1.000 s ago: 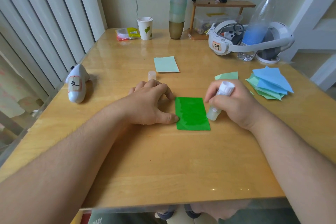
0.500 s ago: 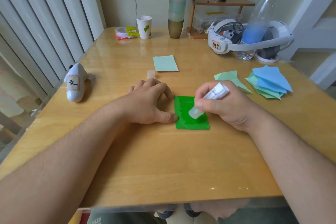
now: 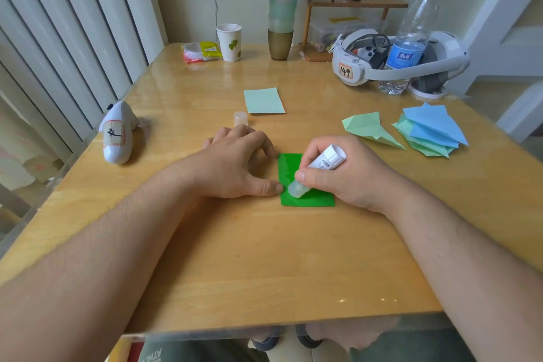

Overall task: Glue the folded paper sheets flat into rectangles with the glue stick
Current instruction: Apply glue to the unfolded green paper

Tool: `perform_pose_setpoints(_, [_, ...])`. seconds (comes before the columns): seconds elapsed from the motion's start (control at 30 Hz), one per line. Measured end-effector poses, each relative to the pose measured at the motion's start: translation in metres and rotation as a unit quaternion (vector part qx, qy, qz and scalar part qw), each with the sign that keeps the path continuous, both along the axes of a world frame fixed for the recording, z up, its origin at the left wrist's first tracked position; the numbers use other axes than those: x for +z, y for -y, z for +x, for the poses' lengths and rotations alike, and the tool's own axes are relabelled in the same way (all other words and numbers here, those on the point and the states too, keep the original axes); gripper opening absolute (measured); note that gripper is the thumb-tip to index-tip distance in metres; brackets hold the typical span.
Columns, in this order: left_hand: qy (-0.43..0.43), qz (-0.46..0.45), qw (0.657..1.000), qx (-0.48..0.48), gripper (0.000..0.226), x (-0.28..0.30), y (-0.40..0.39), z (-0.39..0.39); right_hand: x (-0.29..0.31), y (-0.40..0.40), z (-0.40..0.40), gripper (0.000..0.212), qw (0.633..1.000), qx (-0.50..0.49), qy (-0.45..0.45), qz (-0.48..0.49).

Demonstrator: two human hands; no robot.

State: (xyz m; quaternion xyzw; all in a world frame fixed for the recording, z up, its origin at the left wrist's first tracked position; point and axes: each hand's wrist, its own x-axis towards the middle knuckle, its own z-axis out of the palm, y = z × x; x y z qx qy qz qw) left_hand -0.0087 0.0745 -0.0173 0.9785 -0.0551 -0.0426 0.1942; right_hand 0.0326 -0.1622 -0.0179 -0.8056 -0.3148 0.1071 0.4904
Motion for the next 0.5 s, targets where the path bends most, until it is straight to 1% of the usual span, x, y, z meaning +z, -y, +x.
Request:
perform_pose_setpoints(0.17, [0.007, 0.000, 1.000, -0.003, 0.056, 0.000, 0.000, 0.000, 0.006, 0.015, 0.007, 0.019, 0.999, -0.022, -0.003, -0.033])
perform_pose_setpoints(0.33, [0.012, -0.002, 1.000, -0.005, 0.054, 0.001, 0.000, 0.000, 0.008, 0.025, 0.014, 0.021, 0.998, -0.037, 0.004, -0.053])
perform_pose_setpoints(0.43, [0.013, -0.005, 1.000, -0.005, 0.054, 0.001, 0.000, 0.000, 0.006, 0.025, 0.016, 0.020, 0.998, -0.046, 0.009, -0.039])
perform_pose_setpoints(0.5, [0.015, -0.006, 1.000, -0.005, 0.053, 0.001, 0.001, 0.000, 0.006, 0.024, 0.016, 0.020, 0.998, -0.054, 0.009, -0.001])
